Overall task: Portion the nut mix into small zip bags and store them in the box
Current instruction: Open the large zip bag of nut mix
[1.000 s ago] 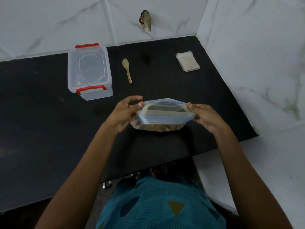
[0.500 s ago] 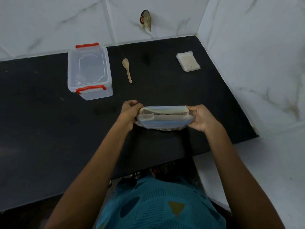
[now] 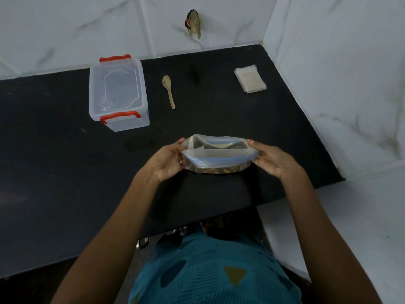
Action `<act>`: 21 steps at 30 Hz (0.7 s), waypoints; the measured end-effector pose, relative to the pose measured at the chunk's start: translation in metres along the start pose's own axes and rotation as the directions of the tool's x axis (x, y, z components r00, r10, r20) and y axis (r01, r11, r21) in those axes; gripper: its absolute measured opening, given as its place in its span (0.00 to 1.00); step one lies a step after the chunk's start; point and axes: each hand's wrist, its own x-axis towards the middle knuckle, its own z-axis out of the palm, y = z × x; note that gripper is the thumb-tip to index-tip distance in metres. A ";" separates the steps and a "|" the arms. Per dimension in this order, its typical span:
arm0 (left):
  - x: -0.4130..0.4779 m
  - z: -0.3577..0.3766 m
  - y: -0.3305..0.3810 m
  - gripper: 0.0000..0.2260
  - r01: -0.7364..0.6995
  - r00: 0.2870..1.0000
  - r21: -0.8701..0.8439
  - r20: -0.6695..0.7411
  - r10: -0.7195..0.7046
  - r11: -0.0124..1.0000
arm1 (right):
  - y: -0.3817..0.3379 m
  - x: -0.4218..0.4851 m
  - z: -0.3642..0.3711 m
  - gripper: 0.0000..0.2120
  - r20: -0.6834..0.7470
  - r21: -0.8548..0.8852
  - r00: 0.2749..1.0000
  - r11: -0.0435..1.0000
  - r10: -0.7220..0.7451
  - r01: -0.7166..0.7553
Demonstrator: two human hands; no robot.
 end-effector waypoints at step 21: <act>-0.017 0.012 0.010 0.06 0.166 0.977 0.489 -0.199 -0.076 0.856 | -0.001 -0.021 0.019 0.08 -0.241 -0.500 0.965 0.866 -0.106 -0.030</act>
